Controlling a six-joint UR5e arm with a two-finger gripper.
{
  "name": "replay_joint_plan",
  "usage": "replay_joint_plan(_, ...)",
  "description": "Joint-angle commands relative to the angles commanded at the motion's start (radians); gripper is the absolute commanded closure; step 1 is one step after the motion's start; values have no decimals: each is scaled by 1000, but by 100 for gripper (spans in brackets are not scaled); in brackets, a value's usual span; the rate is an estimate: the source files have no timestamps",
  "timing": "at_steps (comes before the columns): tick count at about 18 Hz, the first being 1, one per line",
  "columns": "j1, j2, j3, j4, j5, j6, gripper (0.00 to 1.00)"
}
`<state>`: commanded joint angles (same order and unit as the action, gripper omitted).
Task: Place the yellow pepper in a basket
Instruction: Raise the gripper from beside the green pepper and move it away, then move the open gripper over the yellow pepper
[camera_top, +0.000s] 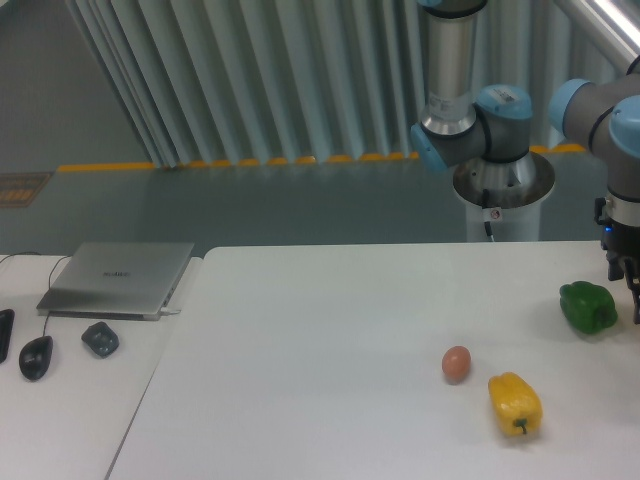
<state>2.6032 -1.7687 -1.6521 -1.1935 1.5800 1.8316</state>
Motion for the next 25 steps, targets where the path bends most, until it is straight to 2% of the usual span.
replay_joint_plan(6, -2, -2, -2, -2, -6, -5, 0)
replay_joint_plan(11, -40, -23, 3, 11, -11, -390, 0)
replay_joint_plan(15, -86, -32, 5, 23, -12, -599, 0)
replay_joint_plan(19, -150, -47, 6, 95, -12, -840, 0)
replay_joint_plan(25, -224, -77, 8, 140, -8, -1029, 0)
